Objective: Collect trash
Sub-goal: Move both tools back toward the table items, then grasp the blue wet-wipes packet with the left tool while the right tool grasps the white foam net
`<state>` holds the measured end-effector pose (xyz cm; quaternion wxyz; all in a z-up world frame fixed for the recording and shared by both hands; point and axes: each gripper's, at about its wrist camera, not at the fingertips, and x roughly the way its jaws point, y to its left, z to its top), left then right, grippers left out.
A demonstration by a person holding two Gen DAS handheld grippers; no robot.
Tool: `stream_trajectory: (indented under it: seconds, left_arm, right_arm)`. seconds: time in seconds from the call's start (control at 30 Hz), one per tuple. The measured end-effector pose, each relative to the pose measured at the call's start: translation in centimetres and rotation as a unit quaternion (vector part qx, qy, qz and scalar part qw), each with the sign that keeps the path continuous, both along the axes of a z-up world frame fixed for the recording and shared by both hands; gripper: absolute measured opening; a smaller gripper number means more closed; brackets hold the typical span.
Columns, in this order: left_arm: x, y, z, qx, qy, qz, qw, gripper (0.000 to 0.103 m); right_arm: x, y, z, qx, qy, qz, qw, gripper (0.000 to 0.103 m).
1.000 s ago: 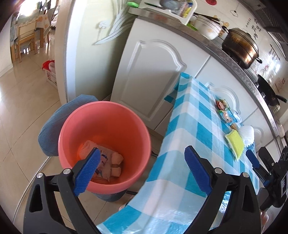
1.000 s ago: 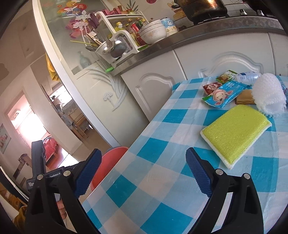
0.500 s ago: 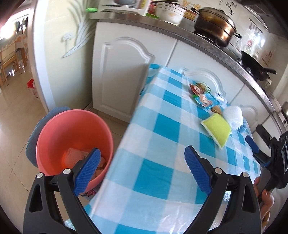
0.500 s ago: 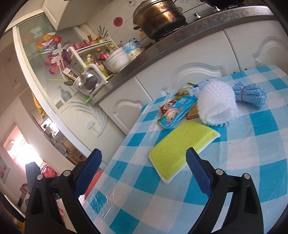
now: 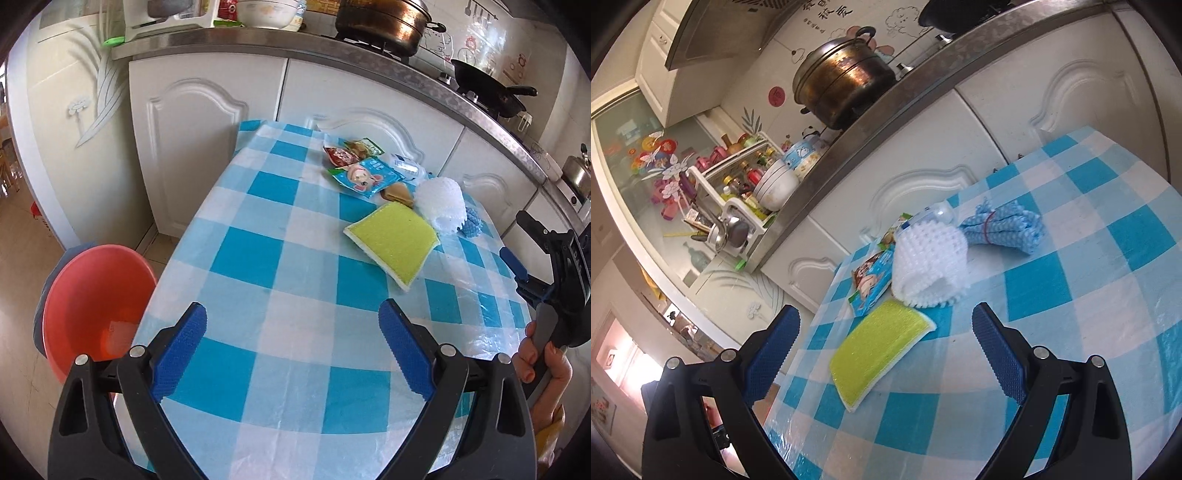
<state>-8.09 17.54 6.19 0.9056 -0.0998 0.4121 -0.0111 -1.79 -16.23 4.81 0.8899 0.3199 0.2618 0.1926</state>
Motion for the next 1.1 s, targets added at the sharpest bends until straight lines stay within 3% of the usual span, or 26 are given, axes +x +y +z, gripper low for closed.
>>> stream_trajectory:
  seconds: [0.27, 0.47, 0.7, 0.87, 1.1]
  left_arm:
    - [3.3, -4.2, 1.5, 0.009, -0.02, -0.031, 0.9993, 0.095]
    - [9.2, -7.5, 2.6, 0.045, -0.043, -0.078, 0.995, 0.095]
    - [16.8, -11.0, 0.9, 0.11, -0.028, -0.179, 0.9774, 0.095]
    - [21.3, -11.5, -1.3, 0.131, 0.019, -0.206, 0.9697, 0.094]
    - [24.0, -12.4, -2.8, 0.16, 0.032, -0.237, 0.9577, 0.094]
  right_arm:
    - [0.8, -4.3, -0.8, 0.02, 0.013, -0.045, 0.999, 0.093]
    - [1.1, -5.2, -1.3, 0.032, 0.017, -0.053, 0.998, 0.093]
    - [1.7, -4.7, -1.8, 0.033, 0.025, -0.039, 0.998, 0.093]
    - [2.0, -4.9, -2.2, 0.044, 0.03, -0.037, 0.998, 0.094]
    - [2.4, -4.8, -2.6, 0.056, 0.038, -0.028, 0.997, 0.094]
